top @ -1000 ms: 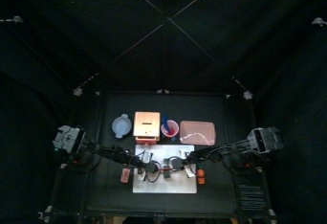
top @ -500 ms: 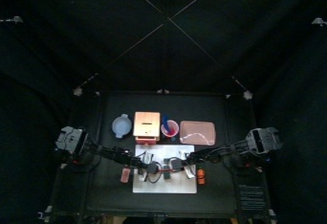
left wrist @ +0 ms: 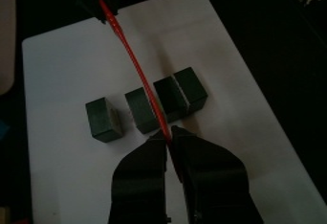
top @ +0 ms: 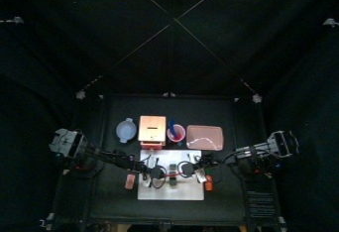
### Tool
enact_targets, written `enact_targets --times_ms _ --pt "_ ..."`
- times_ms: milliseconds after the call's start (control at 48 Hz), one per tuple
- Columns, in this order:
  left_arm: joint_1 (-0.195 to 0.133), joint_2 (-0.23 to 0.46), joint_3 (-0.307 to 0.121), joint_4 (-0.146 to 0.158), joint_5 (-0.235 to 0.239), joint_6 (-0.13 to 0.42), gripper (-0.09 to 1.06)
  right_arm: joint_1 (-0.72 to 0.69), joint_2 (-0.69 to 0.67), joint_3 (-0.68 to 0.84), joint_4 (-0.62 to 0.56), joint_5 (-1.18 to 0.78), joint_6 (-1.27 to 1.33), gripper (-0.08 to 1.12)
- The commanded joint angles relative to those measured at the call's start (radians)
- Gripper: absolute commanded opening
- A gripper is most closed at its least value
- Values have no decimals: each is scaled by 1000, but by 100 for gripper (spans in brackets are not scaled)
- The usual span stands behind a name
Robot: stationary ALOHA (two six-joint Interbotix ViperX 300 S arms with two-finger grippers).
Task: Place sushi on board then cut the sushi with the knife then place the pieces on the plate
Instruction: Cut the sushi into 4 pieces
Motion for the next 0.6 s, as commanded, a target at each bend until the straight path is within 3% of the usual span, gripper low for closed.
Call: enact_targets --times_ms 21,167,438,604 --pt "6 -35 -69 6 -14 6 40 -9 -37 -60 5 -17 -6 33" --pt "-31 -6 -74 0 -3 5 40 12 0 -54 52 -17 -5 33" --pt "-63 14 -81 -37 8 5 40 38 52 -60 109 -17 -5 33" --pt "-61 18 -86 -46 12 5 40 40 54 -55 104 -21 -5 33"
